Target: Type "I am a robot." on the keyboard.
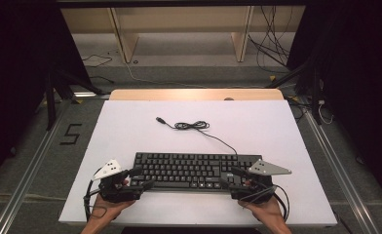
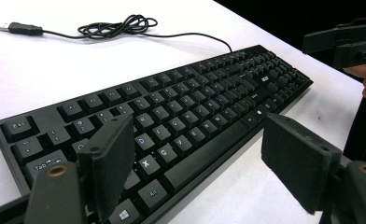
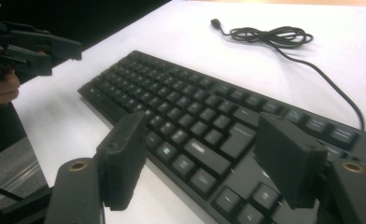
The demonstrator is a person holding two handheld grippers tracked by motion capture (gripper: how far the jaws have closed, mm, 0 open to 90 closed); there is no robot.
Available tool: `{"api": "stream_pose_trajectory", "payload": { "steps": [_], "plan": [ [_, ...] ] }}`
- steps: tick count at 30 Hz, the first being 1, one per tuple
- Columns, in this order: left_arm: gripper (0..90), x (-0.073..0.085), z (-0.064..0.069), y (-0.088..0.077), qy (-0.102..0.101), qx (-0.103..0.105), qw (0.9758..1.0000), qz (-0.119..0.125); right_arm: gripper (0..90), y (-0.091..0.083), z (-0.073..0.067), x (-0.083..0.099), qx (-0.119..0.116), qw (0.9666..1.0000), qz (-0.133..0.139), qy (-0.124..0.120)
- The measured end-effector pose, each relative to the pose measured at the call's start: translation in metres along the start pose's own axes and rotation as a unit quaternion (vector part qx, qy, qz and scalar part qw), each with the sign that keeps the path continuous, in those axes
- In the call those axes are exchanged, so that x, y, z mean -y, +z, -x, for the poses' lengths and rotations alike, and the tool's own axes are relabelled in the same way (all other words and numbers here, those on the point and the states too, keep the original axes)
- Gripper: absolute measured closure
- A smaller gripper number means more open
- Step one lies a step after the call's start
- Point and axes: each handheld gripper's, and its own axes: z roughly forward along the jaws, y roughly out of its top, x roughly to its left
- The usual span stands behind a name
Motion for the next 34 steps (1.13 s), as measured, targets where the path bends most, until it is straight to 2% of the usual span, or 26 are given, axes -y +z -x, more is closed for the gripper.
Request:
{"api": "stream_pose_trajectory", "payload": {
  "steps": [6,15,34],
  "plan": [
    [25.4,0.000,0.000,0.000,-0.001,0.001,1.0000,0.001,33.1,-0.009,0.006,0.006,0.010,0.9999,0.005,-0.007],
    [25.2,0.000,0.000,-0.001,-0.001,0.003,1.0000,0.001,31.6,-0.020,0.012,0.014,0.023,0.9996,0.014,0.003],
    [25.1,0.000,0.000,-0.001,-0.002,0.000,1.0000,0.006,31.7,-0.020,0.011,0.014,0.020,0.9996,0.018,0.005]
  ]
}}
